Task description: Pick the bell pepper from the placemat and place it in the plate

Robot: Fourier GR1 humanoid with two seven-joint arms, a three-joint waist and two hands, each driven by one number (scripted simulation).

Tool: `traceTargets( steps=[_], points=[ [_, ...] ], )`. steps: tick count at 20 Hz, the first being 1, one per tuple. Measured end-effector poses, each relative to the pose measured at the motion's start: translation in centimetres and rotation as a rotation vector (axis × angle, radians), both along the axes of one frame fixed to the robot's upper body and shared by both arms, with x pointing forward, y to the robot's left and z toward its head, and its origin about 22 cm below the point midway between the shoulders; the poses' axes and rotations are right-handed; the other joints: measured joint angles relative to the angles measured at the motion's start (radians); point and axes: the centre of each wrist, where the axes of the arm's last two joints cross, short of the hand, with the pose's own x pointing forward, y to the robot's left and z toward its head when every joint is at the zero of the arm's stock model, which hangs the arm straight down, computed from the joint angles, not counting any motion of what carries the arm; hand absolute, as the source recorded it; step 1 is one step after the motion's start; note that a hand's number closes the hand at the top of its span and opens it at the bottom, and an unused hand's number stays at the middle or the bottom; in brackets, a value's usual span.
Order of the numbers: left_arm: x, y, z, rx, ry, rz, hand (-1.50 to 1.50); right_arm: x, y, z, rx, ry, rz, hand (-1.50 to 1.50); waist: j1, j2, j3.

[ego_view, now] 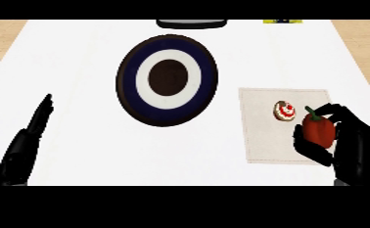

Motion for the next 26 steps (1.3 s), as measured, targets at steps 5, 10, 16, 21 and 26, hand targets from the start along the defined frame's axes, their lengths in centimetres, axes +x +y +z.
traceTargets(
  steps=[5, 10, 16, 21, 26],
  points=[
    [0.1, 0.0, -0.5, 0.0, 0.001, -0.005, 0.0, -1.6, 4.0, 4.3, 0.033, -0.126, 0.143, 1.5, 0.006, 0.002, 0.0],
    [0.5, -0.1, -0.2, 0.0, -0.001, -0.013, 0.0, -1.3, 8.1, 7.5, 0.042, -0.159, 0.247, 1.5, 0.016, 0.004, 0.001],
    [1.0, -0.8, 0.0, 0.0, 0.0, -0.026, 0.0, 1.5, 13.6, 10.8, 0.085, -0.171, 0.311, 1.5, 0.026, 0.007, 0.001],
    [0.9, -0.3, 0.1, 0.006, -0.002, -0.034, 0.0, 5.5, 17.4, 11.9, 0.131, -0.124, 0.329, 1.5, 0.034, 0.009, 0.001],
    [1.2, -0.7, 0.6, 0.001, -0.002, -0.04, 0.0, 9.2, 20.6, 11.5, 0.154, -0.027, 0.353, 1.5, 0.041, 0.01, 0.001]
  ],
)
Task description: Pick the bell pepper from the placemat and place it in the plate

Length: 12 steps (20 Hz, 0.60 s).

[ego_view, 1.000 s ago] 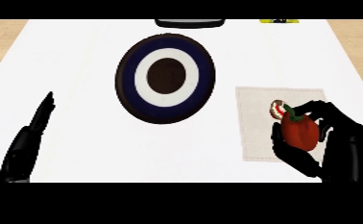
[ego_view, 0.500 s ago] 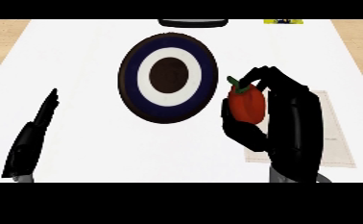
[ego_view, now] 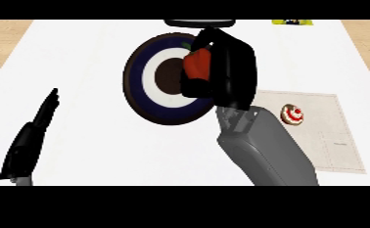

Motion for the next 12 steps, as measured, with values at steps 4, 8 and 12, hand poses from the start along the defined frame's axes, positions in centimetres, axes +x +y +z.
traceTargets(
  steps=[4, 8, 12],
  points=[
    [0.5, -0.2, 0.3, -0.001, -0.001, -0.008, 0.0, 2.8, 2.0, -1.1, -0.007, 0.066, 0.02, 1.5, 0.006, 0.002, 0.0],
    [0.6, -0.5, -0.1, -0.003, -0.009, -0.017, 0.0, 5.1, 3.2, -2.5, 0.001, 0.116, 0.043, 1.5, 0.014, 0.005, 0.0],
    [0.9, -0.6, -0.2, 0.0, -0.013, -0.031, 0.0, 6.1, 3.1, -5.0, 0.123, 0.16, 0.008, -1.5, 0.03, 0.01, 0.0]
  ],
)
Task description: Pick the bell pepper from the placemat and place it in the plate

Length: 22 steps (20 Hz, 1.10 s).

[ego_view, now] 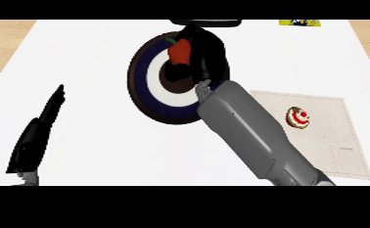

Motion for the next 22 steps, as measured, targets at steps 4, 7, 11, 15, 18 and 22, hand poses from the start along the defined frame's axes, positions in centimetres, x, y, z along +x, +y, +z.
traceTargets(
  steps=[4, 7, 11, 15, 18, 22],
  points=[
    [0.5, -0.2, 0.5, 0.0, -0.004, 0.001, 0.0, 1.2, 0.5, -0.9, 0.045, 0.046, -0.032, -1.5, 0.003, 0.0, 0.0],
    [0.1, -0.8, 0.1, -0.004, -0.003, -0.004, 0.0, 2.1, 0.4, -1.3, 0.077, 0.024, -0.046, -1.5, 0.004, 0.0, 0.0],
    [0.0, -0.7, 0.3, -0.004, 0.001, 0.002, 0.0, 1.9, 0.1, -1.8, 0.174, -0.069, -0.07, -1.5, -0.004, -0.002, 0.001],
    [-0.4, -0.4, 0.0, -0.007, 0.007, 0.021, 0.0, 2.2, -0.7, -1.3, 0.289, -0.162, -0.141, -1.5, -0.021, -0.006, 0.001],
    [-0.5, 0.7, -0.1, -0.005, 0.01, 0.044, 0.0, 1.9, -2.2, -1.8, 0.366, -0.195, -0.201, -1.5, -0.04, -0.01, 0.001],
    [-0.9, 1.0, 0.2, -0.006, 0.014, 0.05, 0.0, 0.5, -4.8, -2.6, 0.499, -0.252, -0.249, -1.5, -0.054, -0.012, 0.002]
  ],
)
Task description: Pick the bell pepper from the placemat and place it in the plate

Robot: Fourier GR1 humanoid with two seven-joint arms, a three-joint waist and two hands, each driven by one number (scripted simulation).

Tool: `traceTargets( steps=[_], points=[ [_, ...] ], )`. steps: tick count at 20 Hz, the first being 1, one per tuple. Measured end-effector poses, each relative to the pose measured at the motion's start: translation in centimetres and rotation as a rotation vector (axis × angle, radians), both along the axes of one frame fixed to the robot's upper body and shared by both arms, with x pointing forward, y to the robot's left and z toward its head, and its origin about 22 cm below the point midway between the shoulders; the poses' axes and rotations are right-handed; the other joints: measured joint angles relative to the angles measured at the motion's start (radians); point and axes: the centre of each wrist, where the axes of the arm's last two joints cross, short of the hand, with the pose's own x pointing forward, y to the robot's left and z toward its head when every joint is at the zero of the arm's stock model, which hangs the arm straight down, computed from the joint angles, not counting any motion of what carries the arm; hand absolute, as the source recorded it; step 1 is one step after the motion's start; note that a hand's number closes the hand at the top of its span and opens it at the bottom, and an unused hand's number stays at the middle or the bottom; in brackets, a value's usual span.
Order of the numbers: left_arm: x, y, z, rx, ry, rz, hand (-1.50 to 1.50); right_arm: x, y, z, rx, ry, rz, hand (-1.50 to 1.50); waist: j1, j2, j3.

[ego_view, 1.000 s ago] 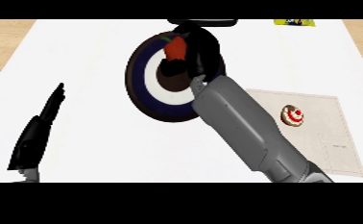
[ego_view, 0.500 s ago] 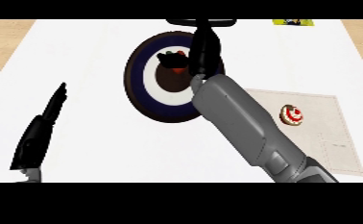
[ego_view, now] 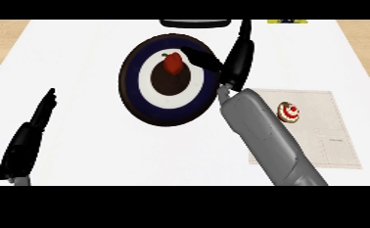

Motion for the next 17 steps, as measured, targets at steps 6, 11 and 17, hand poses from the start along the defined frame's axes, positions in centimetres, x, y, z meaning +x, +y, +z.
traceTargets(
  steps=[6, 11, 17],
  points=[
    [-0.6, 0.4, -0.4, 0.002, -0.001, 0.008, 0.0, -4.0, -5.4, -2.8, 0.093, -0.109, -0.032, -1.5, -0.005, 0.0, 0.0],
    [-0.7, 0.6, -1.0, 0.005, -0.005, 0.007, 0.0, -6.7, -10.9, -5.5, 0.075, -0.165, -0.013, -1.5, -0.005, 0.0, 0.0],
    [-0.8, 0.1, -0.8, 0.001, 0.001, 0.007, 0.0, -8.8, -16.9, -7.1, 0.066, -0.178, -0.003, -1.5, -0.004, -0.001, -0.001]
  ],
)
